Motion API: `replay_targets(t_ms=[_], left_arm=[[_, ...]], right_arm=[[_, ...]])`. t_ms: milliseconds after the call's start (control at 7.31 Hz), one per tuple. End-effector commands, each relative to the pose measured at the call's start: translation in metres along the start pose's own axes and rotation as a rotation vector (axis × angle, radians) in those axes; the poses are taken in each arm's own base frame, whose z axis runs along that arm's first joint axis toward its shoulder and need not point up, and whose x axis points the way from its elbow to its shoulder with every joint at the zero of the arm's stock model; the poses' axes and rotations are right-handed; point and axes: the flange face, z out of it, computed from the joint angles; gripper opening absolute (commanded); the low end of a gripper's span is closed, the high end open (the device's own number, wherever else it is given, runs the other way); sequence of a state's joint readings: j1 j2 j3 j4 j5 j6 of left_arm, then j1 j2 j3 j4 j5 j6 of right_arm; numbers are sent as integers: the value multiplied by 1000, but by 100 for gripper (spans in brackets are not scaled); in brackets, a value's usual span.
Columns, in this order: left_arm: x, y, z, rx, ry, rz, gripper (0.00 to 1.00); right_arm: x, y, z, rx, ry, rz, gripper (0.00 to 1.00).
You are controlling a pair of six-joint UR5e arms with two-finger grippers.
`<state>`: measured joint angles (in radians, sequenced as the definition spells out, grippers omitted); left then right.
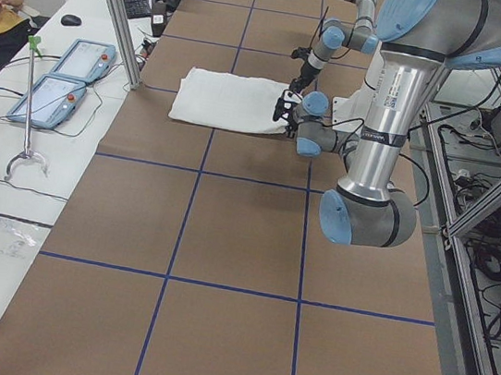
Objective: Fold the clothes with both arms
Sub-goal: 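Slide the right gripper under the shirt's near corner while the left gripper holds its corner, then grasp both near corners and lift them away from the robot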
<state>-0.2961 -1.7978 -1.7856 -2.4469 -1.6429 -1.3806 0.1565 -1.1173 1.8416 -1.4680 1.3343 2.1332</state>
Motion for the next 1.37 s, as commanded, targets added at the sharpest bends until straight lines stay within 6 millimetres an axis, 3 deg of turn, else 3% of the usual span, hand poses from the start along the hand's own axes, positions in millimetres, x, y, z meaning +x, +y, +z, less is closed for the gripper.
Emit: replay_targets(t_ms=[0, 137, 410, 547, 684, 957, 1094, 1231], left_arm=[[0, 0, 0, 0, 0, 0, 0], [0, 0, 0, 0, 1, 0, 0], [4, 0, -3, -1, 9, 1, 0], [14, -3, -16, 1, 38, 8, 0], [37, -8, -43, -12, 37, 11, 0], [105, -6, -132, -73, 42, 8, 0], [119, -7, -163, -72, 48, 7, 0], [129, -5, -189, -85, 60, 9, 0]], right_arm=[[-3, 1, -3, 1, -7, 13, 32], [-2, 0, -1, 5, -6, 17, 0], [0, -1, 0, 8, -1, 15, 0], [-7, -10, -8, 10, -19, 24, 0], [-10, -20, -37, 7, -27, 23, 0], [-6, -33, -142, -13, -14, 6, 0], [8, -31, -190, -41, 5, -18, 0], [18, -39, -225, -63, -1, -27, 0]])
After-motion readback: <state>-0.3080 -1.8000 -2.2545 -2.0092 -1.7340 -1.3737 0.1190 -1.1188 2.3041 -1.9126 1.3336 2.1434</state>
